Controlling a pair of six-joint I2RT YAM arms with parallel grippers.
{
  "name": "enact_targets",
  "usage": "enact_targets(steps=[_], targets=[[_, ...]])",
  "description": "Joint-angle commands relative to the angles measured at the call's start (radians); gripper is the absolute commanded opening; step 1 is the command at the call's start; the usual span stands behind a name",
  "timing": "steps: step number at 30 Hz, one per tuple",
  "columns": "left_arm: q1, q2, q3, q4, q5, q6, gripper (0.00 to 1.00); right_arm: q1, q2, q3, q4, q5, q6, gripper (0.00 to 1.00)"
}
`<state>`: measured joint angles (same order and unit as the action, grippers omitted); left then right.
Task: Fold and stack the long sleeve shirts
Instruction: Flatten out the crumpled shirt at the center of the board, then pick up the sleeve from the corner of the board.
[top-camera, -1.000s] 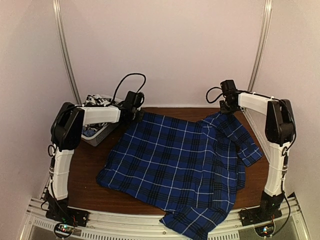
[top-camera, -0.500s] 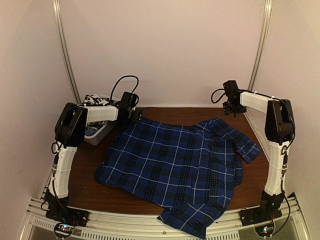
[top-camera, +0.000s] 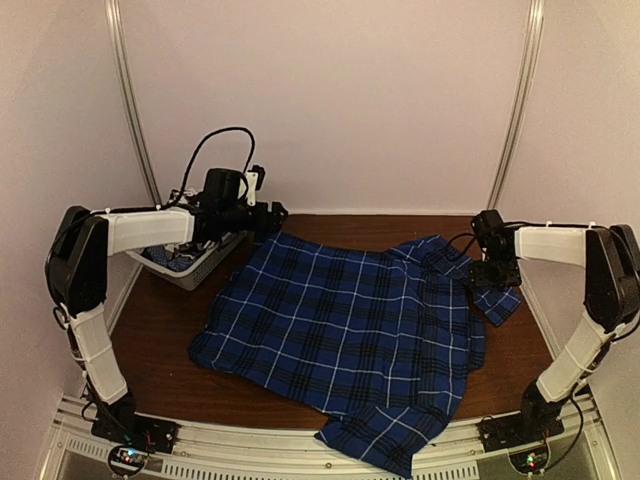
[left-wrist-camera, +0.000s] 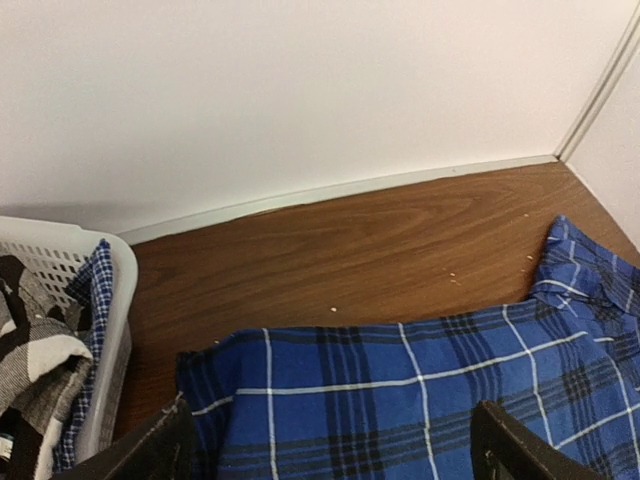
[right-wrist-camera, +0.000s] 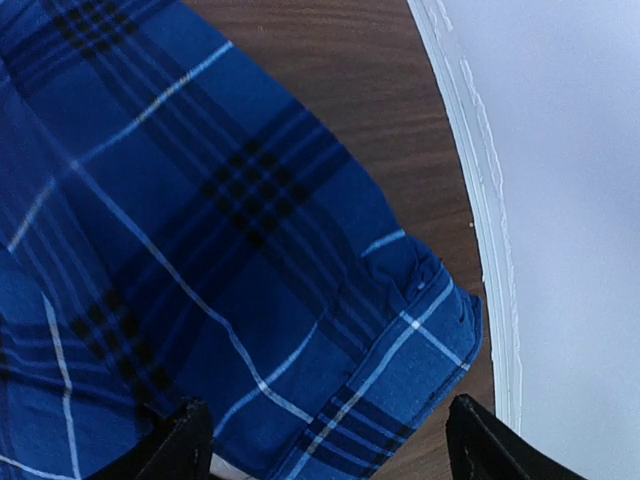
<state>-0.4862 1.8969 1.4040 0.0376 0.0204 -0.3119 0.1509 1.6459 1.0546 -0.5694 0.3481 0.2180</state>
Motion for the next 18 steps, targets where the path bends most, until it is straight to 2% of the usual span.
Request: enact_targets(steps=[1, 6, 14, 18], targets=[[-0.002, -0.055, -0.096, 0.115, 0.139, -0.066, 0.98, -0.003, -0.046, -0.079, -0.037, -0.007, 0.046, 0.79], [-0.013, -0.077, -0.115, 0.116, 0.151, -0.061, 0.98, -0.003, 0.004, -0.109, -0.022, -0.061, 0.055, 0.75], [-0.014, -0.078, -0.133, 0.112, 0.149, -0.061, 0.98, -0.007, 0.068, -0.141, 0.026, -0.125, 0.065, 0.73], [-0.014, -0.078, -0.140, 0.103, 0.144, -0.058, 0.98, -0.032, 0.104, -0.164, 0.068, -0.162, 0.073, 0.65]])
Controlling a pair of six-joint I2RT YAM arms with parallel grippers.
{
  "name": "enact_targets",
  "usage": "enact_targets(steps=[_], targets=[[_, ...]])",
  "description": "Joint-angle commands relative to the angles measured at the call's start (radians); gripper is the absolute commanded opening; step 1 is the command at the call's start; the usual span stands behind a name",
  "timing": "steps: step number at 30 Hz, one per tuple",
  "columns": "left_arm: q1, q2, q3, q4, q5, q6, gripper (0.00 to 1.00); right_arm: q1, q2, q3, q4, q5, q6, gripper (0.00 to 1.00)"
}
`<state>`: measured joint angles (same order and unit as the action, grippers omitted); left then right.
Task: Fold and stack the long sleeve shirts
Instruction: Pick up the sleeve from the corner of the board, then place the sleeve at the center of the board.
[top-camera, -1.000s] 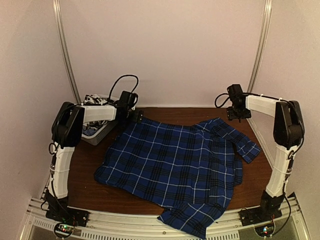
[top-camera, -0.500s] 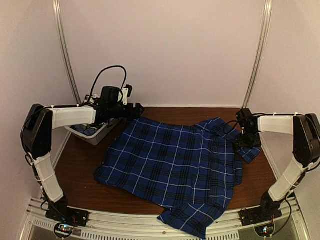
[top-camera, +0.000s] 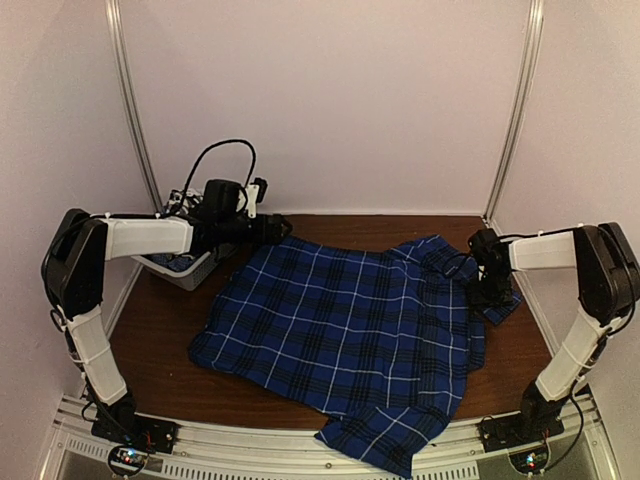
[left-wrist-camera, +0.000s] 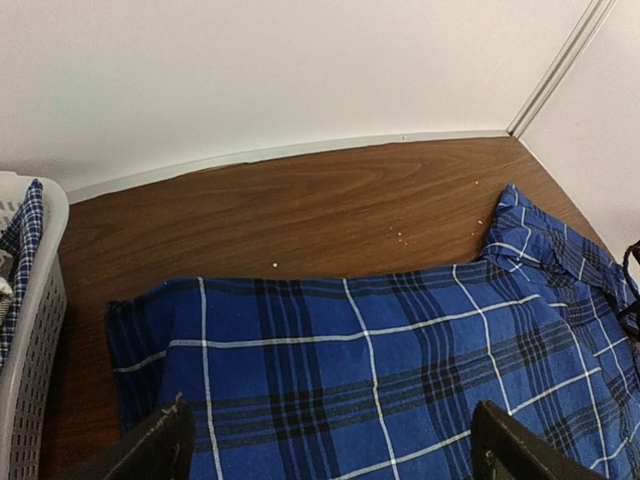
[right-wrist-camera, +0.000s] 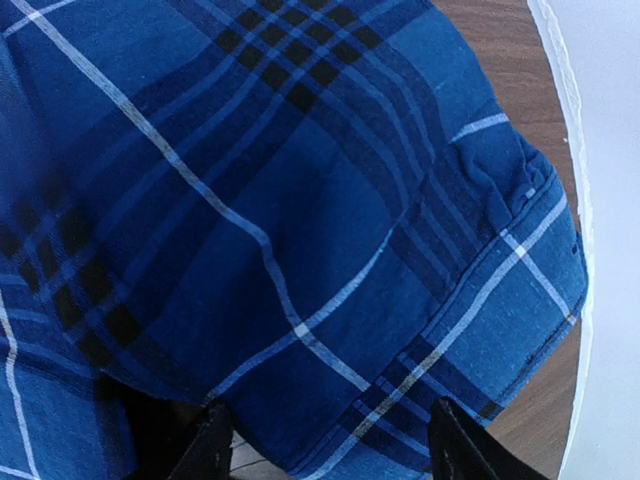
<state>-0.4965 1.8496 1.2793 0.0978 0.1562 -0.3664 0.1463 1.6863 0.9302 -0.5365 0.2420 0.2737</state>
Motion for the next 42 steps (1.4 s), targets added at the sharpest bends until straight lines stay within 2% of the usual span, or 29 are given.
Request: enact_targets(steps=[1, 9, 18, 25, 30, 36, 42], targets=[[-0.005, -0.031, -0.016, 0.040, 0.006, -0.001, 0.98, -0.040, 0.068, -0.048, 0.052, -0.071, 0.016, 0.61], [-0.005, -0.044, -0.041, 0.039, -0.005, -0.002, 0.98, -0.128, 0.110, -0.121, 0.177, -0.164, 0.011, 0.27], [-0.005, -0.075, -0.067, 0.032, -0.035, 0.012, 0.98, -0.159, 0.019, -0.151, 0.232, -0.232, 0.007, 0.00], [-0.005, -0.108, -0.088, -0.001, -0.090, 0.032, 0.98, -0.146, -0.331, -0.177, 0.217, -0.354, 0.048, 0.00], [-0.005, -0.149, -0.102, -0.017, -0.140, 0.051, 0.98, -0.065, -0.581, -0.076, 0.095, -0.418, 0.096, 0.00], [-0.005, -0.165, -0.097, -0.031, -0.206, 0.068, 0.98, 0.089, -0.670, -0.012, 0.041, -0.424, 0.191, 0.00], [-0.005, -0.168, -0.098, -0.043, -0.215, 0.068, 0.98, 0.326, -0.613, -0.002, 0.103, -0.339, 0.304, 0.00]])
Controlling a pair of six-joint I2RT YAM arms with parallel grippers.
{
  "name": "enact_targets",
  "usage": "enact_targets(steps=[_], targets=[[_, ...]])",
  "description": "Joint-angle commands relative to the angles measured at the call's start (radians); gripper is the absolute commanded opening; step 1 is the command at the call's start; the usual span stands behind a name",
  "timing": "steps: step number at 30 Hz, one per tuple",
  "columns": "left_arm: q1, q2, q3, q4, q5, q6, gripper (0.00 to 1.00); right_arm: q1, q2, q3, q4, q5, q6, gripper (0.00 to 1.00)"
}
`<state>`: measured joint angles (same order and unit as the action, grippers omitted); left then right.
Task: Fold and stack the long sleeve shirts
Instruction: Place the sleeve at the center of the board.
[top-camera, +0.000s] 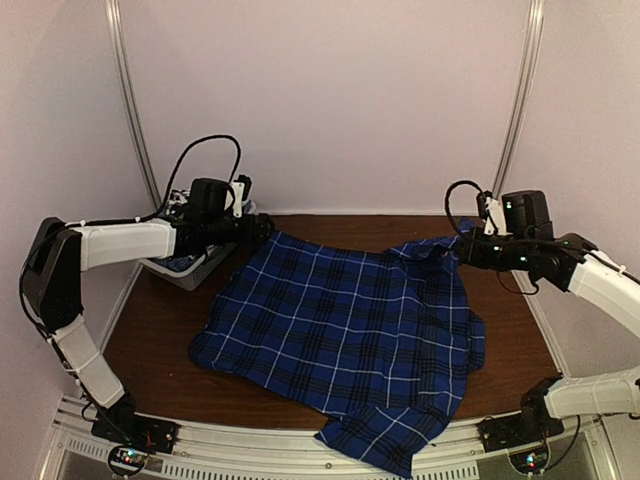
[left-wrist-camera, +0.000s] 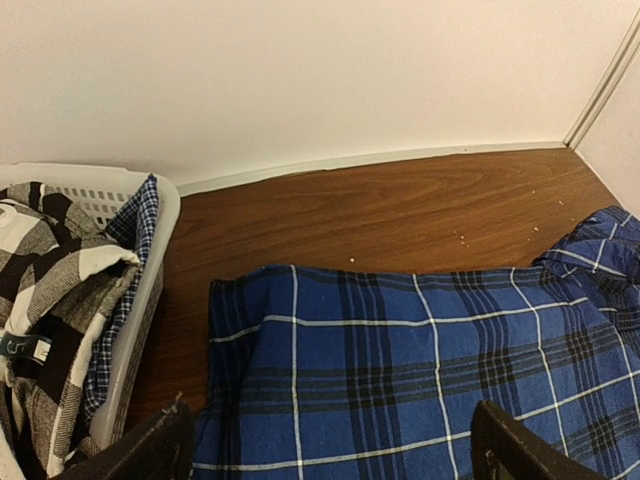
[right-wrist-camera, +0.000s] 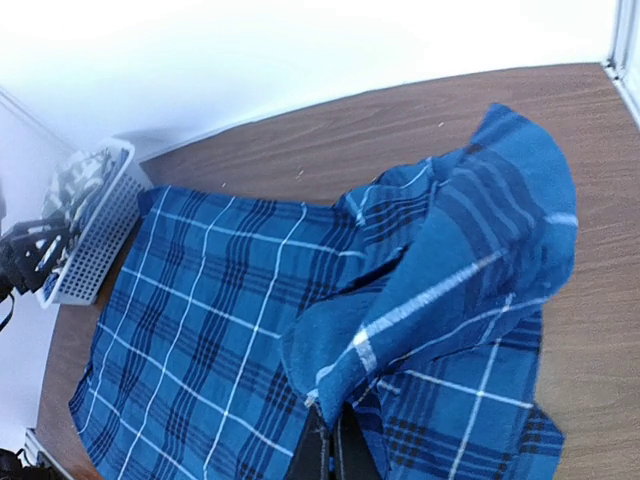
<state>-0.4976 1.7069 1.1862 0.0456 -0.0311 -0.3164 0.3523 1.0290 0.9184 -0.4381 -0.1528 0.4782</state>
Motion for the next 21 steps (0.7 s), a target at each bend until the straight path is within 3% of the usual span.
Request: enact_targets(steps=[1, 5, 6, 9, 11, 13, 17, 21], targets=[[-0.004, -0.024, -0.005, 0.007, -0.030, 0.019, 0.98, 0.158, 0.063, 0.010, 0.017, 0.069, 0.117, 0.00], [-0.004, -0.026, -0.007, -0.001, -0.035, 0.022, 0.98, 0.303, 0.145, 0.013, 0.048, 0.104, 0.160, 0.00], [-0.004, -0.027, -0.009, -0.001, -0.036, 0.023, 0.98, 0.329, 0.160, 0.012, 0.053, 0.108, 0.165, 0.04], [-0.004, -0.027, -0.013, -0.004, -0.045, 0.028, 0.98, 0.385, 0.198, 0.010, 0.049, 0.112, 0.168, 0.28], [-0.004, -0.029, -0.018, -0.006, -0.047, 0.031, 0.97, 0.403, 0.203, 0.008, 0.030, 0.117, 0.167, 0.52], [-0.004, -0.032, -0.023, -0.008, -0.050, 0.033, 0.98, 0.411, 0.195, 0.007, 0.004, 0.128, 0.164, 0.62], [-0.004, -0.046, -0.042, -0.016, -0.049, 0.031, 0.98, 0.410, 0.153, 0.004, -0.050, 0.211, 0.154, 0.73], [-0.005, -0.058, -0.100, -0.007, 0.064, -0.007, 0.98, 0.331, 0.163, -0.051, -0.030, 0.221, 0.135, 0.73]])
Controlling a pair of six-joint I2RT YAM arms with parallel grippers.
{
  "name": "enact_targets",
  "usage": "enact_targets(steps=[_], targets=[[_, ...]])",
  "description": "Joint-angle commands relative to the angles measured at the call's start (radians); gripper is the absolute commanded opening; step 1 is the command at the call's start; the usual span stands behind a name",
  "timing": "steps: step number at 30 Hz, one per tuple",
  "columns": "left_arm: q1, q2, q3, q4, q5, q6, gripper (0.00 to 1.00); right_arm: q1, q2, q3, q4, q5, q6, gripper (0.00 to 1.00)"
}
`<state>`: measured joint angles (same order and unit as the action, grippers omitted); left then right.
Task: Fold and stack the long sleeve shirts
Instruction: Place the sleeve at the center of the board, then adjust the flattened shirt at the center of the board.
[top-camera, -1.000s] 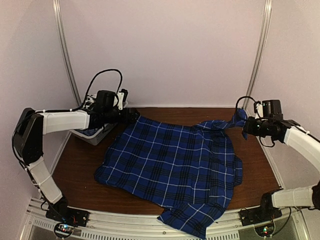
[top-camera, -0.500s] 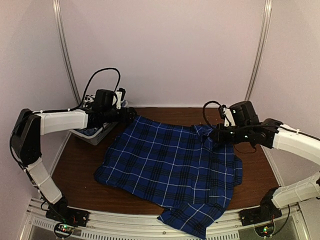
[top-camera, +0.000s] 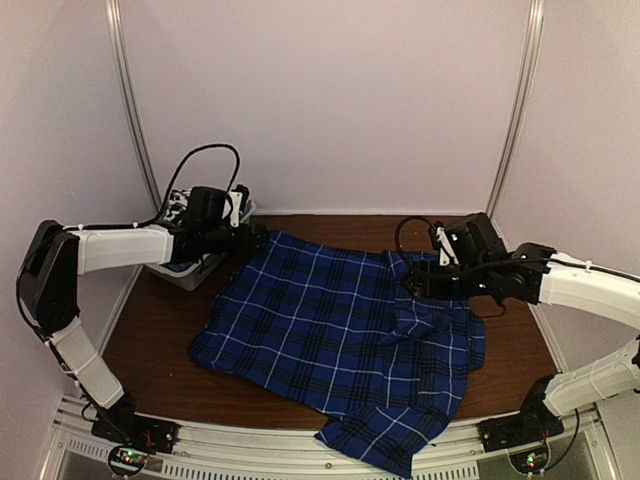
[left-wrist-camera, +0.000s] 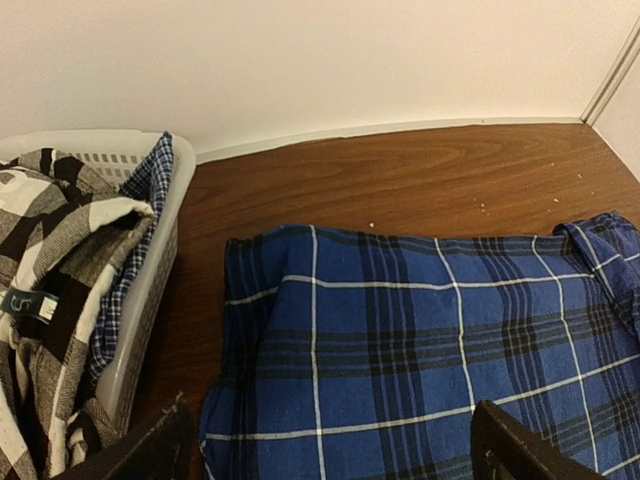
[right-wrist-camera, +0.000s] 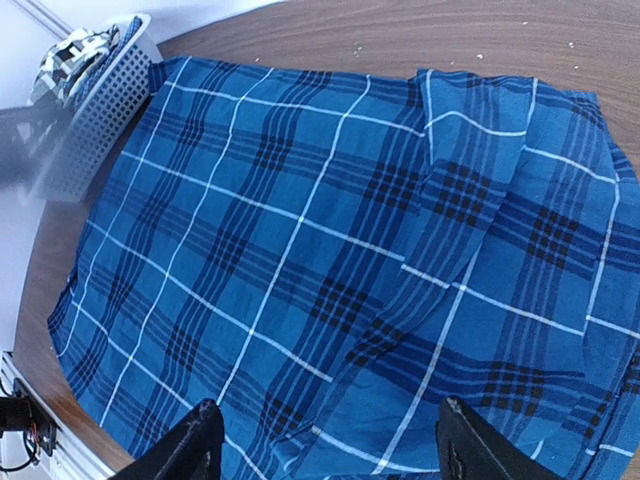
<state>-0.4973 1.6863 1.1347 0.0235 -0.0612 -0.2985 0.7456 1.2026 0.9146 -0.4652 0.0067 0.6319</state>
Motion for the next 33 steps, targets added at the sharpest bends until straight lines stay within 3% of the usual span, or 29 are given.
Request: enact_targets(steps=[1, 6, 12, 19, 27, 33], targets=[[-0.009, -0.038, -0.071, 0.025, 0.134, -0.036, 0.98, -0.101, 0.001, -0.086, 0.029, 0.042, -0.022, 0.73], [-0.075, -0.043, -0.182, 0.091, 0.201, -0.061, 0.98, -0.187, 0.098, -0.182, 0.207, -0.050, -0.039, 0.71], [-0.130, -0.033, -0.263, 0.139, 0.206, -0.103, 0.98, -0.237, 0.240, -0.223, 0.297, -0.076, -0.060, 0.71], [-0.176, -0.007, -0.318, 0.159, 0.182, -0.128, 0.98, -0.378, 0.393, -0.195, 0.358, -0.073, -0.129, 0.70], [-0.204, 0.019, -0.320, 0.159, 0.159, -0.152, 0.98, -0.480, 0.643, 0.038, 0.307, -0.045, -0.213, 0.69], [-0.204, 0.028, -0.299, 0.132, 0.118, -0.147, 0.98, -0.526, 0.855, 0.348, 0.213, -0.038, -0.272, 0.69]])
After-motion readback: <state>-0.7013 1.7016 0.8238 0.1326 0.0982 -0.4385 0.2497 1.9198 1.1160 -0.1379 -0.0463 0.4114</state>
